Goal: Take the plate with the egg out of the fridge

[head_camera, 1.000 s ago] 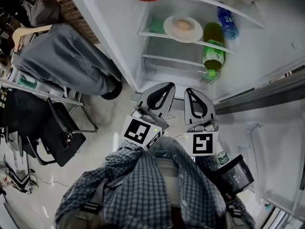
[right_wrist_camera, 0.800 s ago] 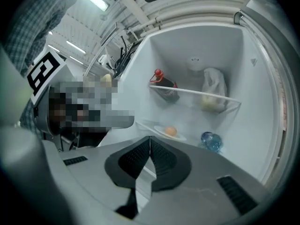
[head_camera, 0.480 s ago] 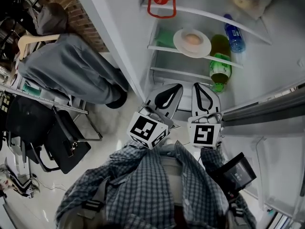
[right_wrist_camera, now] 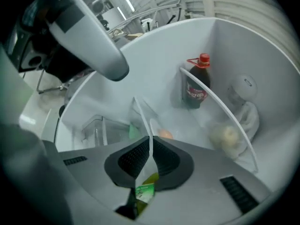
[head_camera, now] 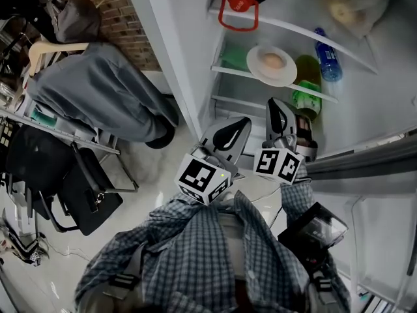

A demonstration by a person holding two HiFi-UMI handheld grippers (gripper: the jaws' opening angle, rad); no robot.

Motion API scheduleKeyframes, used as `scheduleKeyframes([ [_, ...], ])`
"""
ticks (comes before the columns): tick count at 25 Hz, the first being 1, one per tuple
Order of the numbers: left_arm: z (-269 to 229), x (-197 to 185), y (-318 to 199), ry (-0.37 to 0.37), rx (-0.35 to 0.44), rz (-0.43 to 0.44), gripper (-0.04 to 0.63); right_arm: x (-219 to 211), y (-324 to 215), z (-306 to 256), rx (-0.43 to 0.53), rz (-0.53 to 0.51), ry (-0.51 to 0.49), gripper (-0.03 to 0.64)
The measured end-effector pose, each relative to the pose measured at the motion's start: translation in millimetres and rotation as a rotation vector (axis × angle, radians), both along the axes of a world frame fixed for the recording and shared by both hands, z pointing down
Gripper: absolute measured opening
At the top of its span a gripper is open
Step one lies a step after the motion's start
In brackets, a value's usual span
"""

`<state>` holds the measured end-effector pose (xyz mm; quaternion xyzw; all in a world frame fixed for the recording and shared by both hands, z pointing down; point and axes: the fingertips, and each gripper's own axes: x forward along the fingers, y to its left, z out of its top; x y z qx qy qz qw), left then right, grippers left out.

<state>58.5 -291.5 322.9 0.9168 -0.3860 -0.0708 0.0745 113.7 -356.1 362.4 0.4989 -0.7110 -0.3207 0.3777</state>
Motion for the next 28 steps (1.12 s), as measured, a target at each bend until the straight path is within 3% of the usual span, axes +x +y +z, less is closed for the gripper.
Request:
scheduleKeyframes([
  [5,0,-6,-3,-0.009,0.004,-0.032,0.006,11,-23,6,0.019,0.032,0.133,0.009],
  [9,1,-10,-5,-0.007,0.000,-0.044,0.006,14,-37,13,-0.001,0.033,0.186,0.072],
  [25,4,-14,-14,0.010,-0.022,-0.054,0.006,9,-58,12,0.061,0.038,0.355,0.071],
  [28,4,-13,-15,0.014,-0.024,-0.052,0.006,8,-58,9,0.062,0.031,0.366,0.026],
])
